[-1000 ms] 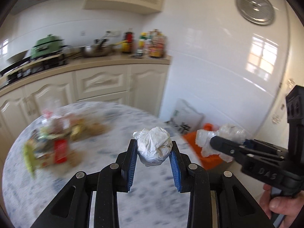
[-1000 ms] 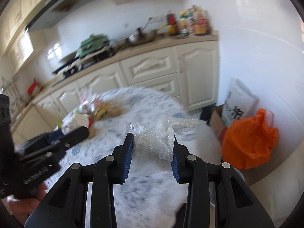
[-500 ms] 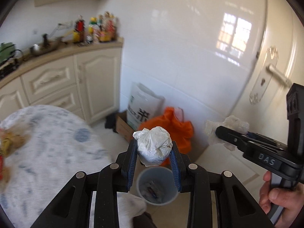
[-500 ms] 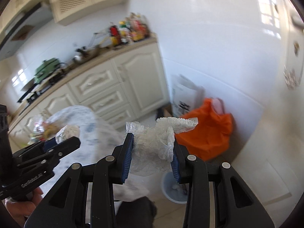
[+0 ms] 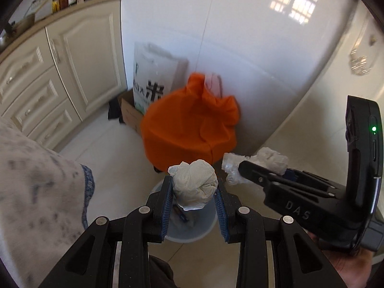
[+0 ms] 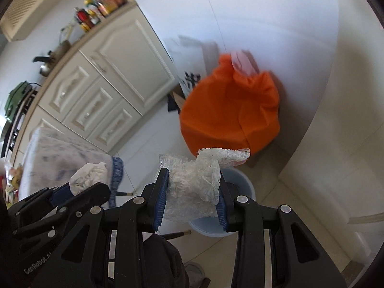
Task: Collect trash
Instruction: 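Carry the tissue ball and clear plastic over the blue bin and open both tools, then return both tools from the bin to the table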
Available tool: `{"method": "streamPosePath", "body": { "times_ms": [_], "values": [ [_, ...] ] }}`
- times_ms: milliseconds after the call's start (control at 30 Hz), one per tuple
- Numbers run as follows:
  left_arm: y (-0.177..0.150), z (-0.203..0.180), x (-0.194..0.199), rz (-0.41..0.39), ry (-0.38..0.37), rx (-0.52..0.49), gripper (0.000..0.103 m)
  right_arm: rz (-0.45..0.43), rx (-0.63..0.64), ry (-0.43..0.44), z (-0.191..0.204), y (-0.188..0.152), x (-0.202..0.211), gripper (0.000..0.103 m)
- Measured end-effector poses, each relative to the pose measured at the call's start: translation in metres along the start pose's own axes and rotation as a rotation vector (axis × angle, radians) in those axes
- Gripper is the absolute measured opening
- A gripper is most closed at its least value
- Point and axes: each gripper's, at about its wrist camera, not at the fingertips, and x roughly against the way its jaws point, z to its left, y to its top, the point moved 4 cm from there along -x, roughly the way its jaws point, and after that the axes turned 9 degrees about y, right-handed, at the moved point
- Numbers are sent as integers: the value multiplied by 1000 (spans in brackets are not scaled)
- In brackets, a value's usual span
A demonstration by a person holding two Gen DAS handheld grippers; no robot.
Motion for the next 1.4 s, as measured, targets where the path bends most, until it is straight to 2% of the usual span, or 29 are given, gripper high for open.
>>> {"method": "streamPosePath", "body": {
  "times_ms": [133, 167, 200, 233, 267, 400, 500, 767, 933, 1133, 1400],
  "values": [
    [17, -7, -33, 48, 24, -9, 37, 53, -51, 1, -21, 0, -33, 40],
    [23, -10, -40, 58, 44, -14, 48, 61, -66, 0, -25, -1, -40, 42],
    [22, -7, -46, 62, 52, -14, 64, 69, -83, 3, -31, -2, -46, 53],
    [26, -7, -50, 63, 69, -14, 71, 70, -98, 4, -36, -3, -48, 69],
    [28, -10, -52, 56, 84, -15, 79, 64, -119, 3, -41, -4, -50, 74],
    [29, -15, -63, 49, 119, -16, 93, 49, -162, 3, -51, -8, -47, 93],
    [27, -17, -57, 32, 139, 1, 96, 28, -190, -1, -55, -10, -37, 103],
    [5, -16, -22, -27, 152, 6, 101, -30, -189, -25, -42, -8, -1, 103],
    [-7, -1, 31, -97, 128, 48, 101, -88, -134, -11, -7, -1, 34, 103],
    [-30, 32, 112, -228, 137, 99, 102, -178, -28, 14, 55, 8, 84, 103],
    [-93, 95, 215, -369, 194, 185, 102, -244, 158, 73, 164, 2, 123, 103]
  ]
}}
